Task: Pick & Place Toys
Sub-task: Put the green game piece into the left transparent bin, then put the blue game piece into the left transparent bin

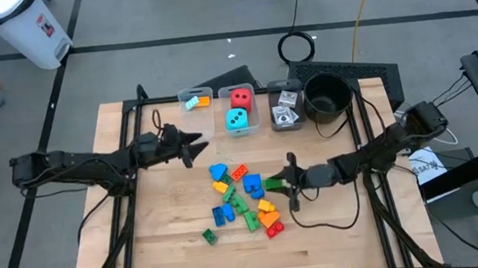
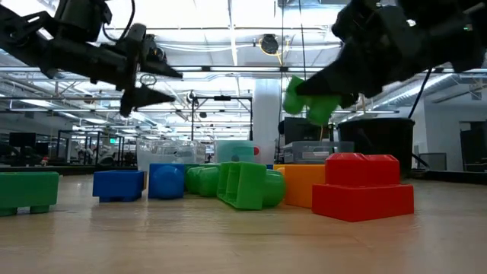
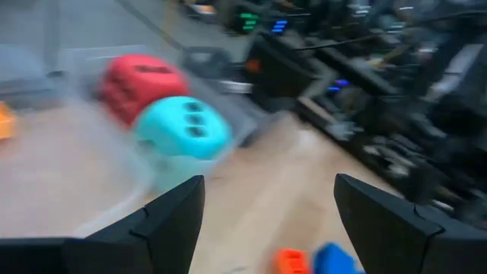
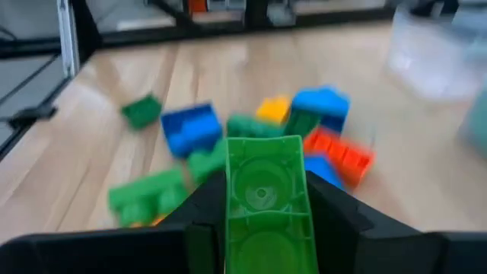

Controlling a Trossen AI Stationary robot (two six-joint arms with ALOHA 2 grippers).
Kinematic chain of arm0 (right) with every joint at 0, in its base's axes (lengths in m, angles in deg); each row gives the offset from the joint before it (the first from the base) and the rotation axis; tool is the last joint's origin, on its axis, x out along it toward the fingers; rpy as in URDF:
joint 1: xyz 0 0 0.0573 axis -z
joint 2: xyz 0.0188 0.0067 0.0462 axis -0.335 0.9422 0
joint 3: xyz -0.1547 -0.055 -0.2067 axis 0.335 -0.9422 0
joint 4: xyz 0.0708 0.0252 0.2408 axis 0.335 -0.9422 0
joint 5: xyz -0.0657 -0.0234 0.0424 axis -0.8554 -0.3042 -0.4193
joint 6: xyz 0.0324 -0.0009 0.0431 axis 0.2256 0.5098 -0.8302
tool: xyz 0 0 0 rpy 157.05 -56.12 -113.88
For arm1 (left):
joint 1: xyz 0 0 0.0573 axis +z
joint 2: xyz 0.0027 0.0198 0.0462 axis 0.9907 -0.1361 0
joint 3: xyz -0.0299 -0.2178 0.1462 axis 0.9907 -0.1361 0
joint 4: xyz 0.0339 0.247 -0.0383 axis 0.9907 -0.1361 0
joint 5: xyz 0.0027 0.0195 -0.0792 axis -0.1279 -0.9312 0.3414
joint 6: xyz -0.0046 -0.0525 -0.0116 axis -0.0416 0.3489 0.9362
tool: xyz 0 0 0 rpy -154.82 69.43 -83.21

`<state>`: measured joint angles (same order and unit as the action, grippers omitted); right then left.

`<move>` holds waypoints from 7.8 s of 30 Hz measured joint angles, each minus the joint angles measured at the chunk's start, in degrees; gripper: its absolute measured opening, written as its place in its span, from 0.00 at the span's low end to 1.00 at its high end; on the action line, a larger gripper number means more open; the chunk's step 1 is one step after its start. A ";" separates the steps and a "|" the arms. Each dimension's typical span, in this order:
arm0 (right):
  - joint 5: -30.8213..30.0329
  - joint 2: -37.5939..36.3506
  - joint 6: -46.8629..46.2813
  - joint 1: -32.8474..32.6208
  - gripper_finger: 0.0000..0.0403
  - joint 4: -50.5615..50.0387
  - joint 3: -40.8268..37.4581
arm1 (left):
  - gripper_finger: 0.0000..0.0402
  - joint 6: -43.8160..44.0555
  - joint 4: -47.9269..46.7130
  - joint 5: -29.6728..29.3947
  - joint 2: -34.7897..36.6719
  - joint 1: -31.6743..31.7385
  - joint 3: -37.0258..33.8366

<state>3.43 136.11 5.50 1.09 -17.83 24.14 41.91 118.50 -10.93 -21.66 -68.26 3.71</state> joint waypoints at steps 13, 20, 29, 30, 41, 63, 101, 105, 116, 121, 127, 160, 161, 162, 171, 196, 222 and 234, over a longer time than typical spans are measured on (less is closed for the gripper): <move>-9.41 0.00 37.20 4.51 0.27 -0.25 6.95 | 0.74 4.67 14.07 1.45 -20.79 -11.23 8.21; -15.68 0.00 48.26 4.11 0.27 -1.44 9.88 | 0.74 2.41 13.47 1.55 -31.30 -14.26 20.15; -15.75 0.00 48.35 4.09 0.27 -2.03 9.90 | 0.74 1.57 12.64 1.51 -38.85 -14.87 29.45; -15.75 0.00 48.39 4.09 0.27 -2.01 9.90 | 0.74 1.49 12.55 1.53 -39.41 -14.87 30.07; -18.62 0.00 52.59 2.38 0.27 -0.79 9.88 | 0.74 2.94 12.30 1.48 -45.67 -14.35 34.97; -20.66 -2.72 34.87 0.70 0.55 -1.84 9.99 | 0.43 -5.04 -1.09 6.09 -34.87 -8.39 35.01; -20.01 -15.21 26.69 -2.50 0.50 -17.31 9.86 | 0.43 -6.35 -0.14 -22.17 -29.12 18.38 8.94; -19.97 -15.21 26.69 -2.51 0.50 -17.39 9.86 | 0.49 -6.56 -0.21 -22.92 -29.15 18.84 8.94; -19.99 -15.21 25.44 -2.51 0.51 -17.38 9.86 | 0.92 -10.90 0.39 -22.50 -27.78 19.10 8.94; -19.81 -15.21 24.52 -2.51 0.51 -17.37 9.86 | 0.81 -11.28 0.33 -19.50 -20.69 17.97 8.94; -17.14 -13.69 17.71 -1.27 0.50 -16.95 9.86 | 0.73 -11.51 -2.70 -8.87 -8.72 15.58 8.94; 17.70 19.67 9.46 14.41 0.69 -22.61 17.98 | 0.71 -7.55 -9.04 -4.70 -7.43 5.78 8.98; 17.74 19.80 9.37 14.41 0.67 -22.79 17.89 | 0.71 -7.42 -9.04 -4.71 -7.43 5.77 8.98; 17.70 19.76 9.79 14.40 0.65 -22.68 17.86 | 0.71 -7.40 -9.06 -4.70 -7.43 5.69 8.97; 17.74 19.67 10.57 13.90 0.52 -20.47 17.86 | 0.71 -7.47 -9.06 -4.75 -7.43 4.95 8.98; 20.21 15.88 10.82 8.06 0.54 -20.62 13.79 | 0.71 -6.98 -9.87 -4.83 -7.40 4.69 8.97; 23.71 16.83 19.43 8.74 0.25 -16.71 13.97 | 0.71 -6.42 -9.91 -5.23 -7.40 4.67 8.98; 21.60 10.43 17.19 9.29 0.18 -20.35 14.01 | 0.71 -7.68 -8.64 -1.95 -7.42 2.32 8.96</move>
<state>25.03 146.53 22.69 10.38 -38.18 38.15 34.24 109.86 -12.88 -29.07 -65.94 12.67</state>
